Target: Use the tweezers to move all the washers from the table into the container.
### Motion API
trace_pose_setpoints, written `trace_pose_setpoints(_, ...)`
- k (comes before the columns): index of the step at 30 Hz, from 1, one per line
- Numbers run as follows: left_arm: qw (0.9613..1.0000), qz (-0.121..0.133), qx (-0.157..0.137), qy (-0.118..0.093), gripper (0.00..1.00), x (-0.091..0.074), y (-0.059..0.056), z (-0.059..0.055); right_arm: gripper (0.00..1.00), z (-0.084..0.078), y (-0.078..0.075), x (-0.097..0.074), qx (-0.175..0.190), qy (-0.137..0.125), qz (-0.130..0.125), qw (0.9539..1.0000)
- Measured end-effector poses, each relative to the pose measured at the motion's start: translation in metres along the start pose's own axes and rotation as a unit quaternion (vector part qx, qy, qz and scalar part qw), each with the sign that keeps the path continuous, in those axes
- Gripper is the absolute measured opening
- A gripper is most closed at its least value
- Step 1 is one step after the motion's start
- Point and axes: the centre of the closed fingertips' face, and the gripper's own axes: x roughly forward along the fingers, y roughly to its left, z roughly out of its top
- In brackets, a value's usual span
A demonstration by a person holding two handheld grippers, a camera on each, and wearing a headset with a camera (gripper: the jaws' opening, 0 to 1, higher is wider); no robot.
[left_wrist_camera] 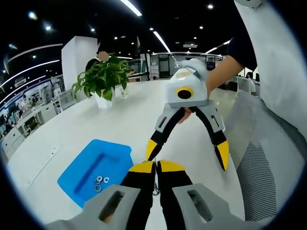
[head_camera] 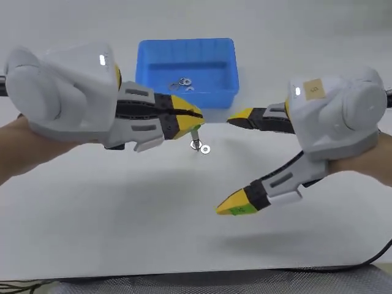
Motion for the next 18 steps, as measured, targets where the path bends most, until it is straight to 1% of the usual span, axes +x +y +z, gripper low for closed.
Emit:
trace_pose_setpoints(2, 1.0000, -0.004, 0.004, 0.004, 0.05, 0.000, -0.002, 0.000, 0.85, 0.005, -0.007, 0.007, -0.007, -0.003, -0.002, 1.0000)
trace_pose_setpoints(4, 1.0000, -0.005, 0.002, 0.007, 0.05, 0.000, -0.002, 0.000, 0.80, 0.012, -0.014, 0.013, -0.010, -0.014, -0.005, 0.9998)
trace_pose_setpoints(7, 1.0000, -0.005, -0.003, 0.007, 0.05, 0.001, -0.001, 0.000, 0.66, 0.017, -0.021, 0.020, -0.021, -0.018, -0.009, 0.9996)
trace_pose_setpoints(8, 1.0000, -0.004, -0.003, 0.007, 0.05, 0.001, -0.001, 0.000, 0.59, 0.017, -0.024, 0.023, -0.027, -0.013, -0.009, 0.9995)
trace_pose_setpoints(9, 1.0000, -0.005, -0.004, 0.007, 0.05, 0.001, -0.001, 0.000, 0.55, 0.017, -0.025, 0.025, -0.031, -0.011, -0.006, 0.9994)
trace_pose_setpoints(12, 0.9999, -0.006, -0.009, 0.007, 0.05, 0.001, -0.001, 0.000, 0.48, 0.017, -0.028, 0.032, -0.035, -0.007, -0.002, 0.9994)
trace_pose_setpoints(14, 0.9999, -0.005, -0.010, 0.007, 0.05, 0.001, -0.001, -0.001, 0.39, 0.013, -0.029, 0.036, -0.037, -0.001, 0.003, 0.9993)
trace_pose_setpoints(17, 0.9999, -0.006, -0.012, 0.007, 0.05, 0.001, -0.002, -0.001, 0.29, 0.015, -0.029, 0.036, -0.035, -0.005, 0.005, 0.9994)
trace_pose_setpoints(18, 0.9999, -0.007, -0.013, 0.007, 0.05, 0.001, -0.002, -0.001, 0.27, 0.015, -0.029, 0.037, -0.034, -0.005, 0.006, 0.9994)
